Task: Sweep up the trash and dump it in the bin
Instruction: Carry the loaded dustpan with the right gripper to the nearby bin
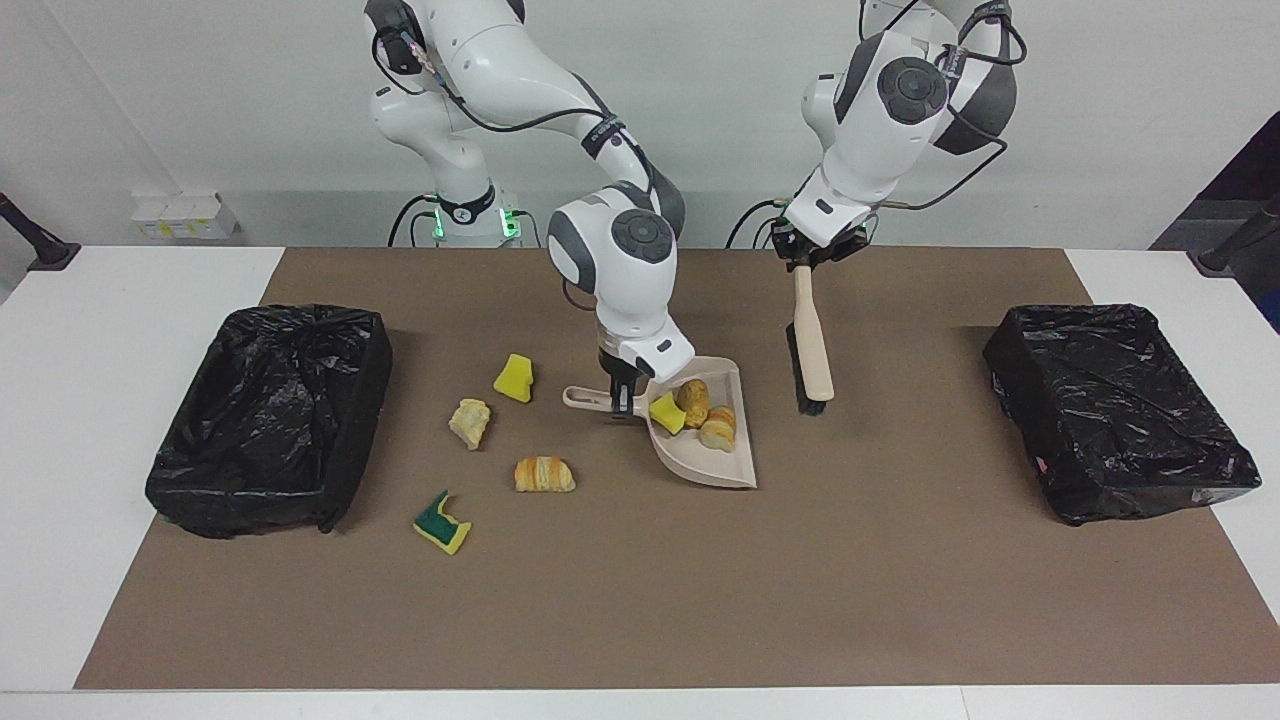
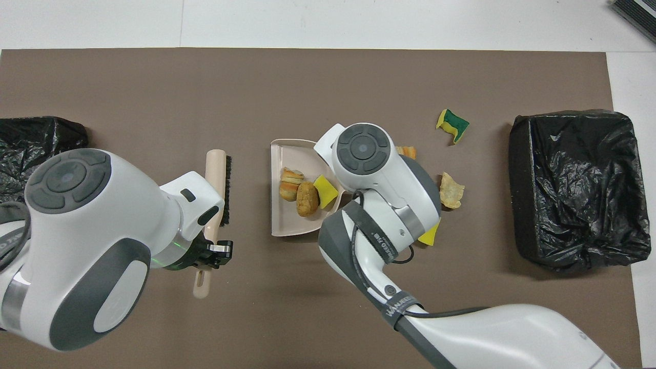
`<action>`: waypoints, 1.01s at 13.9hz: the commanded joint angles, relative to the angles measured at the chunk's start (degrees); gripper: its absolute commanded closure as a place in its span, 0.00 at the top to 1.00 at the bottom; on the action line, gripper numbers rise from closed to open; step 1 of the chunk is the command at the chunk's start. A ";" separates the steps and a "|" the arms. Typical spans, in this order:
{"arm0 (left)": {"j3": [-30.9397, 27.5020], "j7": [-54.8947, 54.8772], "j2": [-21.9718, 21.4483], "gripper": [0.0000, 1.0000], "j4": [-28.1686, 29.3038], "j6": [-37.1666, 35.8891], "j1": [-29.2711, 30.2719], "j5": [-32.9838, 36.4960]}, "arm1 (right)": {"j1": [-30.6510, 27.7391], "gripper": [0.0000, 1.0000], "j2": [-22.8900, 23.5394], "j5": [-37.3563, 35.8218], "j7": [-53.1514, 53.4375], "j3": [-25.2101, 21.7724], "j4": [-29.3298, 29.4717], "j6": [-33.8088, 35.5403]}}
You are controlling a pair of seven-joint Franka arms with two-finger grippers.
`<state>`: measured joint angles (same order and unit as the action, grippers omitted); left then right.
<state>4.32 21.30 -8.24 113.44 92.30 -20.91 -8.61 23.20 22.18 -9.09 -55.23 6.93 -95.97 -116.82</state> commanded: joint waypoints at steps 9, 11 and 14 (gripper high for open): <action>1.48 11.57 -10.31 0.00 19.26 14.64 -11.07 0.79 | -30.12 0.00 -23.31 8.04 -29.65 0.11 -9.50 7.58; 1.40 16.03 -8.91 0.00 23.82 22.18 -15.28 0.70 | -36.70 0.00 -23.32 8.04 -35.44 0.10 -7.05 7.75; 1.48 20.00 -7.58 0.00 27.53 29.34 -18.28 0.35 | -43.40 0.00 -23.50 6.99 -40.74 -0.42 -7.12 7.75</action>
<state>6.73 38.82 -15.22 138.44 118.25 -37.10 -8.41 -16.98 -1.26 -2.48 -93.11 6.03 -103.54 -109.97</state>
